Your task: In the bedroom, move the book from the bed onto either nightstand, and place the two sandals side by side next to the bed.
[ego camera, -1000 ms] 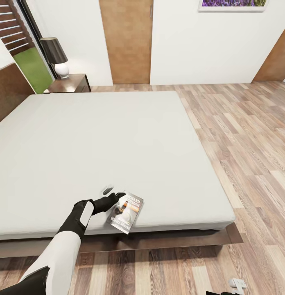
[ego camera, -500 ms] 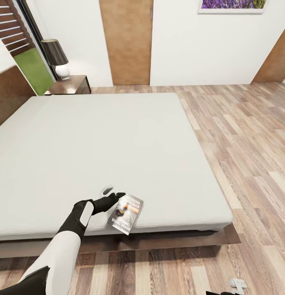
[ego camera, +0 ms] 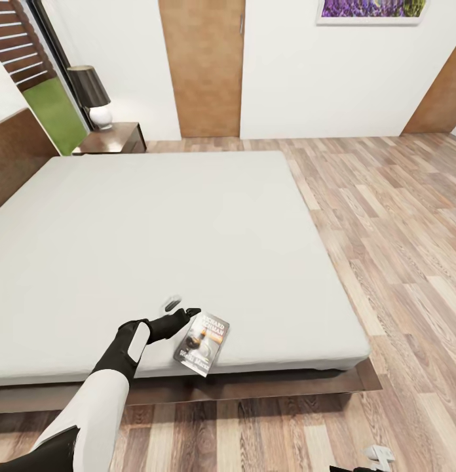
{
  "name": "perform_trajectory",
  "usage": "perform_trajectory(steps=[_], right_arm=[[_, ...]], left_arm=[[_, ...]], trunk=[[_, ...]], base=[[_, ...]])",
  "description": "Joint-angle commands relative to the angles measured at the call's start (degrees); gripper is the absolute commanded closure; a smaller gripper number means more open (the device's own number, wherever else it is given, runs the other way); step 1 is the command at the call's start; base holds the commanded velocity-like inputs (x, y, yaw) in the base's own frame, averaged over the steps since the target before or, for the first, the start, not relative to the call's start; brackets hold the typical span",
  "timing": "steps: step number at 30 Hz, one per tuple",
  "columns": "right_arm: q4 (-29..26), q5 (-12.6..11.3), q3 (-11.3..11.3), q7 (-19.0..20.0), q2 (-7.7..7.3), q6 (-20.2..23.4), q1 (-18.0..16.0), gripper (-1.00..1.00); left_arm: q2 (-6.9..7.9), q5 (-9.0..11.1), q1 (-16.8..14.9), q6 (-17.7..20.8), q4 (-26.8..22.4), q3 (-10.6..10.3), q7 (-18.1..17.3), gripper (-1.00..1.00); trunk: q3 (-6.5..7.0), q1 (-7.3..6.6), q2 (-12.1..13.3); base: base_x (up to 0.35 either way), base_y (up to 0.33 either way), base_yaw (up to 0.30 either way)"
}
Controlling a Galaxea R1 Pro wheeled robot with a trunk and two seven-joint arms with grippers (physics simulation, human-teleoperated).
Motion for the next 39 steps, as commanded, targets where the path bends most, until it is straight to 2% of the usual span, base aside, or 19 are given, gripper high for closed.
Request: perform_trajectory(steps=[1, 39], right_arm=[[-0.1, 0.5, -0.5, 0.4, 0.05, 0.5, 0.0, -1.0], [-0.1, 0.5, -0.5, 0.4, 0.06, 0.5, 0.0, -1.0]], left_arm=[[-0.07, 0.1, 0.0, 0.4, 0.0, 0.4, -0.1, -1.0], [-0.07, 0.1, 0.0, 0.4, 0.0, 0.4, -0.1, -1.0]], trunk=[[0.15, -0.23, 0.4], [6.97, -8.57, 15.6]], base=[[0.0, 0.0, 0.0], [0.0, 0.0, 0.0]])
